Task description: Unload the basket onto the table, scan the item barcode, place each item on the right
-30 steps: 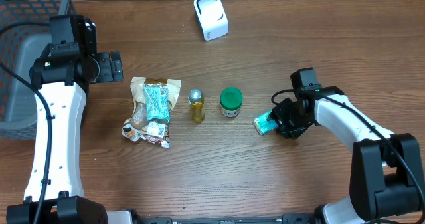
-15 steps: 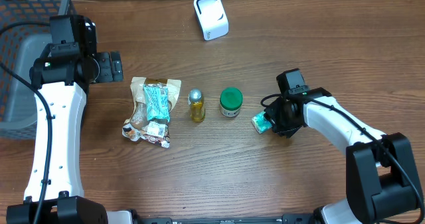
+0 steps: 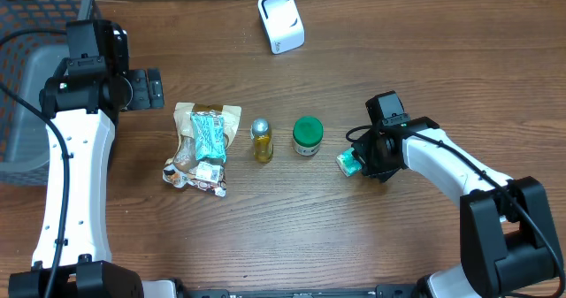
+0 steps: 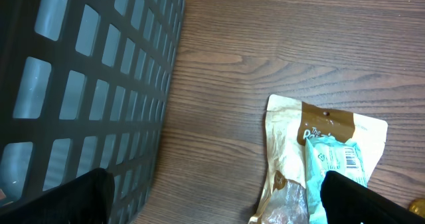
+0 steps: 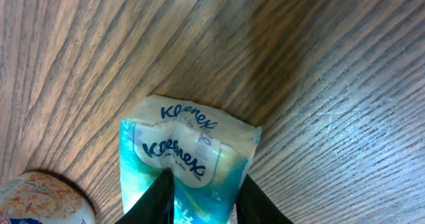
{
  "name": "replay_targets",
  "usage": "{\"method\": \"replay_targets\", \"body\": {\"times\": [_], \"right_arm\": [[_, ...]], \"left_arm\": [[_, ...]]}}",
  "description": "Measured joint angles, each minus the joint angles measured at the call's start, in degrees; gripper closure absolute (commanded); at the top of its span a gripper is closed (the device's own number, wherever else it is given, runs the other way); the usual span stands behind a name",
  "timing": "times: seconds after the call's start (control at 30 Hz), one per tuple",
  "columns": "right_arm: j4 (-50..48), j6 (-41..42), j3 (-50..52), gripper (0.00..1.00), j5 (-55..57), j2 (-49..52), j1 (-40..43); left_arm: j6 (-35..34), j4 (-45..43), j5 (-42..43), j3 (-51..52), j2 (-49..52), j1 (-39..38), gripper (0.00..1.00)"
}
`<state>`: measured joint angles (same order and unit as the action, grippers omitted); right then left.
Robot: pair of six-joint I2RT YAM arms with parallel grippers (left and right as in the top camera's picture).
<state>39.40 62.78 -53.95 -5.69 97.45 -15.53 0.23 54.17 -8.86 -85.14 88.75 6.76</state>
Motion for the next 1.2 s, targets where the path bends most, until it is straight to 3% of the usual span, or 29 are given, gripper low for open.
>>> {"method": "replay_targets", "body": {"times": [0.23,0.4,0.53,0.7,1.2], "right_arm": [[-0.35,-2.08,-0.02,0.83,0.20,0.00,0.63],[-0.42,-11.74,-0.04,0.84,0.28,0.00,3.85],[-0.42,-19.23,-0.04,0.77,0.61,0.00,7.17],[0.17,-22.91,-0.04,0.58,-0.59,0.00,9.92],[1.51,-26.14,-0.02,0.59,-10.12,-0.57,16.02]], "left_arm": [[0.00,0.02,0.00,0.00,0.00,0.00,0.00],[0.00,0.00,0.00,0.00,0.00,0.00,0.00],[0.00,0.00,0.00,0.00,0.00,0.00,0.00],[0.00,0.00,0.00,0.00,0.00,0.00,0.00],[0.00,0.00,0.00,0.00,0.00,0.00,0.00]]}}
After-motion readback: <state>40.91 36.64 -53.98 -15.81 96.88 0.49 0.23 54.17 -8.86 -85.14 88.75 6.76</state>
